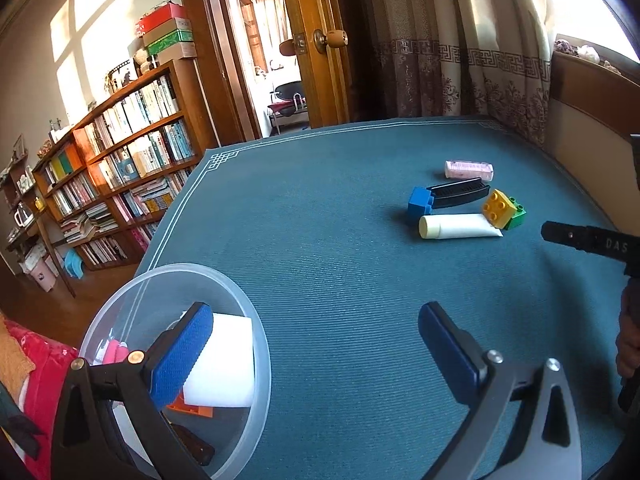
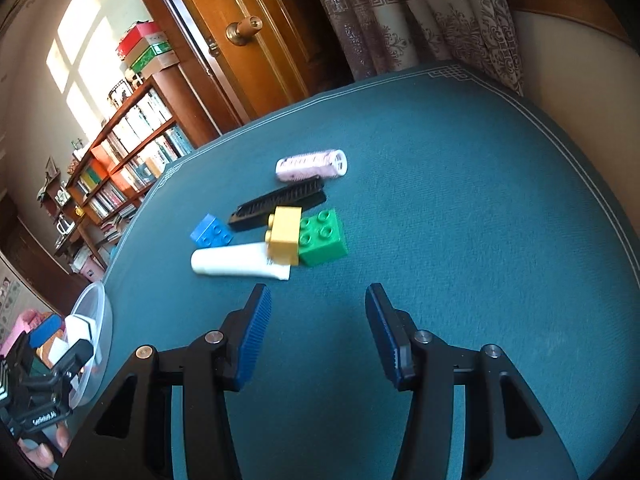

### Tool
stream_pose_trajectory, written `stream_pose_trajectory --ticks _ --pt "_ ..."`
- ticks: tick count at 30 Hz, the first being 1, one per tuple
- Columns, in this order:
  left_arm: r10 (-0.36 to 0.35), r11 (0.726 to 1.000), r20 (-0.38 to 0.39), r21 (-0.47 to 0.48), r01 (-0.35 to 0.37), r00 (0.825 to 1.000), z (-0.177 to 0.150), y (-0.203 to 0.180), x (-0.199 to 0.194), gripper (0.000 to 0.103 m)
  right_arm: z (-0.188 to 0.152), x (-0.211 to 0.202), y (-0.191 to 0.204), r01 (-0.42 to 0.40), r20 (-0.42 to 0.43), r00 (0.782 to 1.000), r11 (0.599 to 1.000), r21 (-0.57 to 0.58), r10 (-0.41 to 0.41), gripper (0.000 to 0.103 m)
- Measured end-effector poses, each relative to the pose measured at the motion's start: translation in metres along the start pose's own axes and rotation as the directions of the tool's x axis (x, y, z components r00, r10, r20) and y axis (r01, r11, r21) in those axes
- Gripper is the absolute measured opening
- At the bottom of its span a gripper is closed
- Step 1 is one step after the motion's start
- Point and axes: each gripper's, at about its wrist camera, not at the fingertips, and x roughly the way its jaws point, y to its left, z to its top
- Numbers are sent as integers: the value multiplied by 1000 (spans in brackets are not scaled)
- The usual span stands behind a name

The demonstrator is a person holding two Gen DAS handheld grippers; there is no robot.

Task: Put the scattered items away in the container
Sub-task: 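Move the right gripper to the yellow toy brick, then grasp the yellow brick with the right gripper and lift it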

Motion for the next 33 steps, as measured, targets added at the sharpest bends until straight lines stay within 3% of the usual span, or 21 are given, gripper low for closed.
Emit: stream_pose_trajectory --ticks 10,13,33 --pt "-22 1000 -28 8 22 999 -1 -1 13 103 26 32 17 8 5 1000 999 -52 -7 52" --pt "-26 1000 -35 5 26 999 -1 0 17 103 31 41 21 14 7 1000 998 -60 -13 47" --pt "-49 999 -73 2 49 996 -1 -1 36 103 38 50 38 42 38 999 991 -129 -37 46"
